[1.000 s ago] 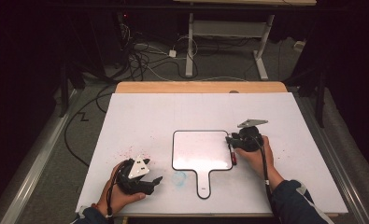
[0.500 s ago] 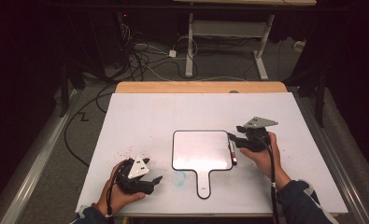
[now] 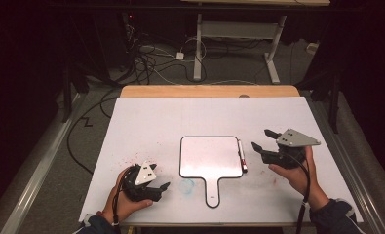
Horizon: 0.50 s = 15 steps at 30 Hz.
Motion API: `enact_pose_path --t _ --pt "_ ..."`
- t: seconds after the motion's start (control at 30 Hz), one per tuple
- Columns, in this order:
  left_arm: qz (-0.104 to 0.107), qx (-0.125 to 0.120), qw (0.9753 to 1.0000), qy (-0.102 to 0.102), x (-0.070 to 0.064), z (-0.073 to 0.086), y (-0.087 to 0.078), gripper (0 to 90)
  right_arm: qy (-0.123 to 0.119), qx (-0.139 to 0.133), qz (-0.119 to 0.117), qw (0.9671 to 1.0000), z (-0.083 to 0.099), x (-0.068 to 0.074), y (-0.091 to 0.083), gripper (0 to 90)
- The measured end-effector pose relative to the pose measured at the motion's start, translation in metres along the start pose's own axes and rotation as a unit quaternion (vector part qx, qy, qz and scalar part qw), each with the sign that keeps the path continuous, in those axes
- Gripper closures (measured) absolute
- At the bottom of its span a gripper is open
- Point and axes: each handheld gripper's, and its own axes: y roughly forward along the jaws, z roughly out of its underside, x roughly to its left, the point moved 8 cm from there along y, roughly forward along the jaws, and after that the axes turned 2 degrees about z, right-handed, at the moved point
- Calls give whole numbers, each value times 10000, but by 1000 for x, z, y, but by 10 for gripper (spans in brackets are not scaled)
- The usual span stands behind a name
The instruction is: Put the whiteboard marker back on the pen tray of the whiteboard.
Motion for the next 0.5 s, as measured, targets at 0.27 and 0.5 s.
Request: enact_pose_path --t 0.27,0.5 --pt "-32 -13 10000 -19 0 0 -1 226 -118 -142 74 9998 9 -4 -27 334" --pt "-36 -7 10000 -35 2 0 0 226 -235 -228 122 9994 24 -5 -40 311"
